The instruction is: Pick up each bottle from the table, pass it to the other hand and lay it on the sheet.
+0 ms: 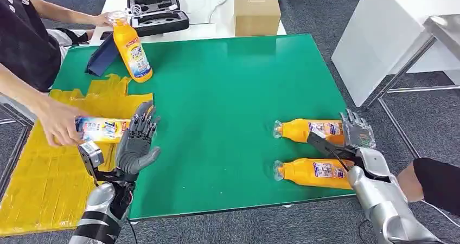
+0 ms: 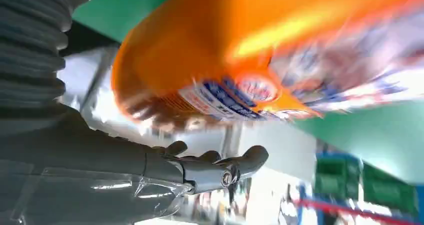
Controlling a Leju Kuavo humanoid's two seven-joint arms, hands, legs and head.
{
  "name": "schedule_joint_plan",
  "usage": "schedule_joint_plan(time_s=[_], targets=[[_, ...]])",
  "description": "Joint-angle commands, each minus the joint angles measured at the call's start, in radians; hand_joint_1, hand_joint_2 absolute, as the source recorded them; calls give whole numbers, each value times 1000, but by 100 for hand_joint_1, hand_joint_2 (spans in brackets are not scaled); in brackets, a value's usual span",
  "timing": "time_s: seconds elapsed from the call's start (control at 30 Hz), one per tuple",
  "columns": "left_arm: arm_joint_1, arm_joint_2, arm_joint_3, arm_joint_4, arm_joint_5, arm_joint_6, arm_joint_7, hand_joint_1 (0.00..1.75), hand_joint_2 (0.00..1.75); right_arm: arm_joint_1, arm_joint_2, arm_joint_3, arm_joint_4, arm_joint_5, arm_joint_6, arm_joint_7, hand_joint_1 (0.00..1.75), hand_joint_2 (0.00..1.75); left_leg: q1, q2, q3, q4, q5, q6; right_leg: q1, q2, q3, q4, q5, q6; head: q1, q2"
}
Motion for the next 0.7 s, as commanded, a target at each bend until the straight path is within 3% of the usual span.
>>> schedule_joint_plan(time_s=[0.03, 0.47, 0.53, 0.57, 0.6, 0.63, 0.7], targets=[[-43, -19, 33, 97, -4, 11, 16, 0, 175, -23, 79, 110, -86, 150, 32, 98, 0, 175, 0, 3, 5, 0, -2, -1, 1, 1, 4, 0, -1, -2, 0, 0], [-43, -21, 38, 101, -3, 10, 18, 0, 175, -33, 85, 113, -51, 158, 66, 95, 0, 175, 0, 0, 3, 0, -1, -1, 0, 0, 3, -1, -1, -1, 0, 0], [-41, -20, 41, 98, -3, 4, 21, 0, 175, -60, 79, 113, 8, 130, 169, 65, 0, 175, 0, 0, 4, 0, -1, -1, 0, -1, 4, 0, -1, -1, 0, 0], [-42, -20, 41, 100, -2, 2, 22, 0, 175, -77, 71, 112, 47, 108, 222, 54, 10, 175, 0, 1, 4, 0, -1, -1, 0, 0, 4, 0, -1, -1, 0, 0], [-44, -19, 40, 103, -1, -3, 22, 0, 175, -92, 67, 101, 85, 79, 261, 43, 155, 175, 0, 1, 6, 0, -2, -1, 1, 0, 6, 0, -2, -2, 0, 0], [-48, -20, 39, 108, 0, -4, 22, 0, 175, -106, 61, 95, 123, 54, 283, 29, 175, 175, 0, 0, 4, 0, -1, -1, 0, -1, 4, 0, -1, -1, 0, 0], [-57, -19, 34, 122, 2, -8, 19, 0, 175, -136, 45, 102, 208, 30, 329, 18, 175, 175, 0, 0, 9, 1, -3, -1, 1, -2, 10, 0, -3, -2, 0, 0]])
